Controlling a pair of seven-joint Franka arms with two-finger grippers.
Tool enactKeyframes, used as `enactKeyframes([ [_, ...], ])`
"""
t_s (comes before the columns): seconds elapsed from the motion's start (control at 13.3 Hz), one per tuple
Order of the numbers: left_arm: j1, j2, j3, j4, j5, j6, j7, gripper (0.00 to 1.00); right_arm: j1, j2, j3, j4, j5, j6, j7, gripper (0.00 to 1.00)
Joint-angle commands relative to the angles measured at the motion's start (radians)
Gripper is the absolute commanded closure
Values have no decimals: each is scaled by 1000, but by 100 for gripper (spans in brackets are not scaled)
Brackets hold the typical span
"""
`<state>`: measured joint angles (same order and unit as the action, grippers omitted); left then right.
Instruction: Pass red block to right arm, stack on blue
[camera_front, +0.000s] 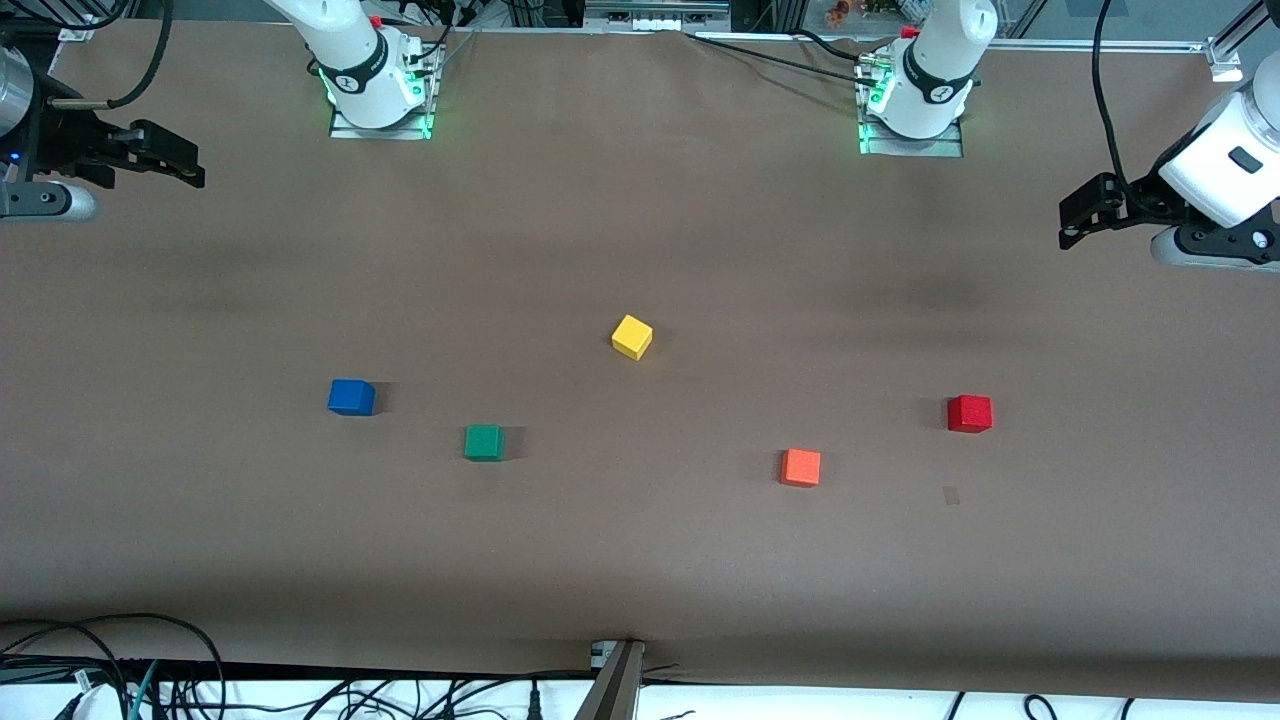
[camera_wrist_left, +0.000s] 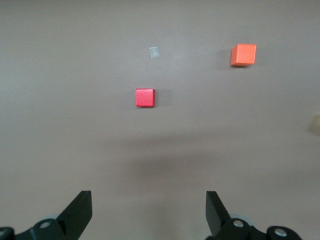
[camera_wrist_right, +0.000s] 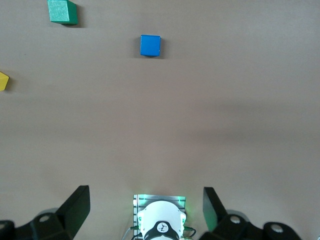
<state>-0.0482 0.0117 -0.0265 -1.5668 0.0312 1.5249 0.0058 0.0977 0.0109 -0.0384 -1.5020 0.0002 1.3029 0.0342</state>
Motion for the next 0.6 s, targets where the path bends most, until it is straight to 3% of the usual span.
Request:
enactKeyframes([
  [0.0, 5, -2, -6, -1, 12, -8, -9, 0, -7, 6, 2, 20, 17, -8, -5, 0],
  [0.53, 7, 5, -1, 4, 16, -5, -7, 0, -7, 6, 2, 20, 17, -7, -5, 0],
])
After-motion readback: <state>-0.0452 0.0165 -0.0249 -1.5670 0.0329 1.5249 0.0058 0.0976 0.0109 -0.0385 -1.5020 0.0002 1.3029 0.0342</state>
